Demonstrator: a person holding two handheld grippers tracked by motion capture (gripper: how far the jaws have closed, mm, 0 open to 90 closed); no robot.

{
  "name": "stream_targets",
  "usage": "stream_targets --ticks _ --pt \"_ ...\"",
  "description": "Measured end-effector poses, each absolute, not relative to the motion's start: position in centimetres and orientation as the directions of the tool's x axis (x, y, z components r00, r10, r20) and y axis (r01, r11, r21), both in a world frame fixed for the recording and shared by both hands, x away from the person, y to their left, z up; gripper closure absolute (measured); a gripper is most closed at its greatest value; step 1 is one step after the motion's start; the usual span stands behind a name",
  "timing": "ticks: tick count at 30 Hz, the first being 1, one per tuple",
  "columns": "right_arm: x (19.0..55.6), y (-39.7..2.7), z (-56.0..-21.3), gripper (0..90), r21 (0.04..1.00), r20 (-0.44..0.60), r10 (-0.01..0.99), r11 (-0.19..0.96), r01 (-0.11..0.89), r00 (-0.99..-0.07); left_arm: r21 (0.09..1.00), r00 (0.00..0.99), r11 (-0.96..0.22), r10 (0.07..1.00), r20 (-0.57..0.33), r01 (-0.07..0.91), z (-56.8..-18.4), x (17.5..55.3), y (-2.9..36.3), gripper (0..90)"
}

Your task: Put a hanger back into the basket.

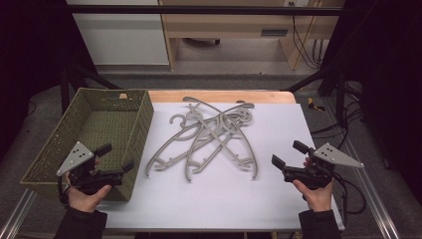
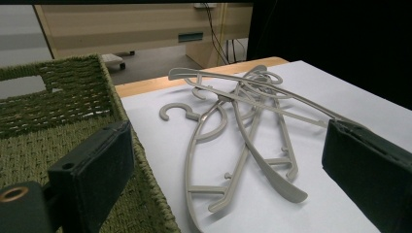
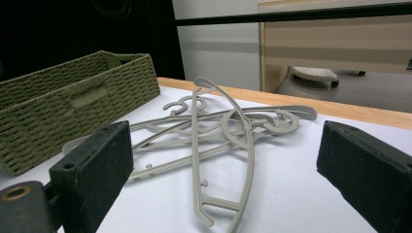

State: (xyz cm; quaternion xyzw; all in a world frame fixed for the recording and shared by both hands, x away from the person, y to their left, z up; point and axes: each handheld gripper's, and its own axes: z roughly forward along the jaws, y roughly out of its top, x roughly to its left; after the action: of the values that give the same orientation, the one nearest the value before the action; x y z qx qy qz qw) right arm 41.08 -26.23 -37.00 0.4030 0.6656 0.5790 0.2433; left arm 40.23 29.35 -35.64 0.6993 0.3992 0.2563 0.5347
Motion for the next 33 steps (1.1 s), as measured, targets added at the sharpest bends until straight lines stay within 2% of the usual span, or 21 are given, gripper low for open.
stream_targets --ticks 7,17,22,33 --pt "41.1 -26.6 -36.9 7.4 0.965 0.152 0.822 -0.004 0.262 -0.549 0.951 0.556 -0.122 0.829 -0.061 0.286 -35.6 40.2 29.4 4.4" --pt "41.9 -26.1 -37.1 10.0 0.952 0.131 0.825 0.051 0.302 -0.55 0.951 0.552 -0.117 0.831 -0.065 0.287 -35.5 40.2 29.6 4.5" --pt "43.1 -25.1 -37.1 11.8 0.934 0.134 0.822 0.082 0.348 -0.553 0.951 0.556 -0.126 0.83 -0.056 0.284 -35.5 40.2 29.5 4.6" --pt "48.4 -22.3 -37.8 14.8 0.884 0.111 0.831 0.168 0.435 -0.545 0.95 0.554 -0.13 0.831 -0.051 0.284 -35.4 40.2 29.7 4.6"
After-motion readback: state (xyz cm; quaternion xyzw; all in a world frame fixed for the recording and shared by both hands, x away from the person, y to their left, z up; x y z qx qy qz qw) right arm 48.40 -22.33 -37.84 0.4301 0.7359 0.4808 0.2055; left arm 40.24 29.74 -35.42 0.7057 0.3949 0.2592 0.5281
